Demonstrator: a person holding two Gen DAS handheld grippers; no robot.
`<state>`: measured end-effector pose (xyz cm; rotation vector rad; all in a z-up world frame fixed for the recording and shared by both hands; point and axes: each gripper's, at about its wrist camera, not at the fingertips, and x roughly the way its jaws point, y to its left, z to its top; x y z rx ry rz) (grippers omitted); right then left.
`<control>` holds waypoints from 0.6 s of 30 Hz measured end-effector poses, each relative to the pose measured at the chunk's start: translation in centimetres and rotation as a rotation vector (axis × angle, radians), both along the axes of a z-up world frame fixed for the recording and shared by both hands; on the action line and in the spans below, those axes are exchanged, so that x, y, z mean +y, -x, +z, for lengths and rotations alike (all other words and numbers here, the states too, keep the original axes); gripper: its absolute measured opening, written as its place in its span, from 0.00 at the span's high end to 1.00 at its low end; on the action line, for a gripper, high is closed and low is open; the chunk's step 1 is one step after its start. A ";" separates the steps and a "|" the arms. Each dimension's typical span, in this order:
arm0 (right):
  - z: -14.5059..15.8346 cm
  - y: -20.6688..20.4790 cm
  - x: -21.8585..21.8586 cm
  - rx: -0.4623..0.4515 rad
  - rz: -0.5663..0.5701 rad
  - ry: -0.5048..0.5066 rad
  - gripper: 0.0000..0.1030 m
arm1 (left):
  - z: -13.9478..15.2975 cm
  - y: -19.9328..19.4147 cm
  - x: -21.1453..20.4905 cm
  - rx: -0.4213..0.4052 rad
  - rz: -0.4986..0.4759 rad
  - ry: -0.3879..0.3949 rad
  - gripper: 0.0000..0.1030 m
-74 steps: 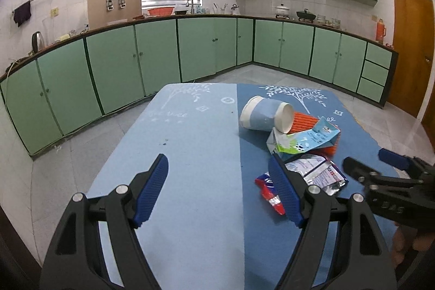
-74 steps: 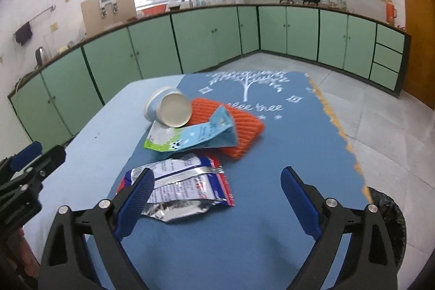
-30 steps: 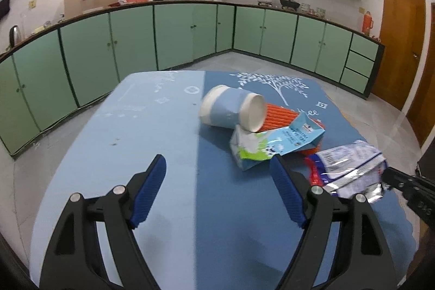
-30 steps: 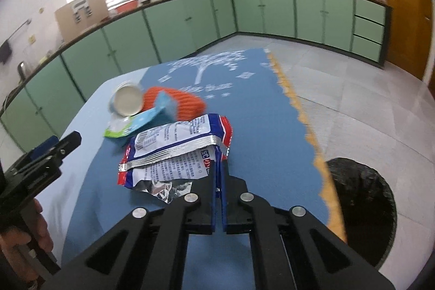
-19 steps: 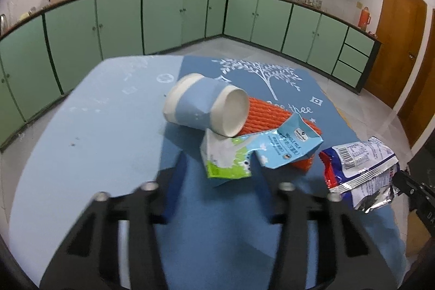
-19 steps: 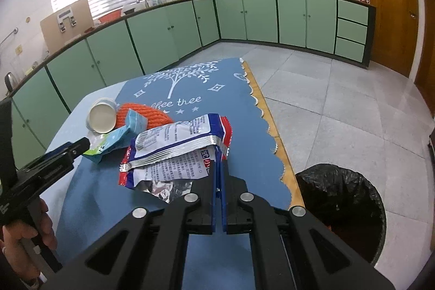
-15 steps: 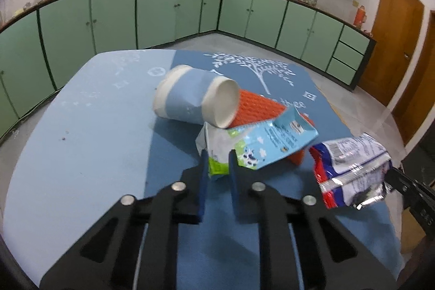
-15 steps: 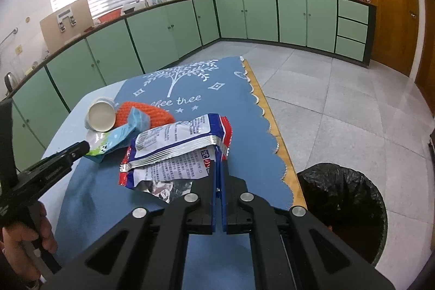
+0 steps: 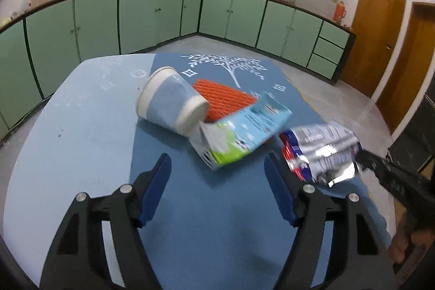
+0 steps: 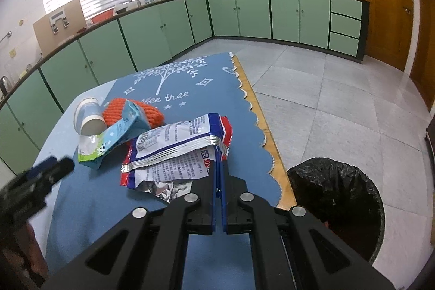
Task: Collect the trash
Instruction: 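Grasp the blue-white juice carton with the left tool while the right tool holds the wrappers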
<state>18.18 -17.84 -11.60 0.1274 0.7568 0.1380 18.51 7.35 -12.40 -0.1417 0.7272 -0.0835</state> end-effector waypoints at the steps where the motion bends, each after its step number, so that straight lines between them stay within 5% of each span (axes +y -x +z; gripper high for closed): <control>1: 0.0 0.0 0.1 0.001 0.002 0.000 0.97 | -0.1 -0.6 0.2 0.005 0.008 0.011 0.32; 5: -0.1 -0.1 0.4 0.001 0.008 0.001 0.97 | -0.6 -2.7 0.7 0.037 0.006 0.036 0.37; 6: -0.2 -0.2 0.3 0.002 0.009 0.002 0.97 | -0.9 -3.3 0.4 0.049 0.000 0.035 0.43; 7: -0.2 -0.2 0.3 0.003 0.009 0.002 0.97 | -1.1 -3.4 0.4 0.055 -0.004 0.038 0.61; 10: -0.3 -0.1 0.2 0.005 0.005 0.003 0.97 | -1.6 -3.4 -0.1 0.077 -0.022 0.067 0.85; 18: -0.4 -0.1 -0.6 0.005 -0.018 0.005 0.97 | -1.9 0.6 -1.5 0.086 0.005 0.082 0.94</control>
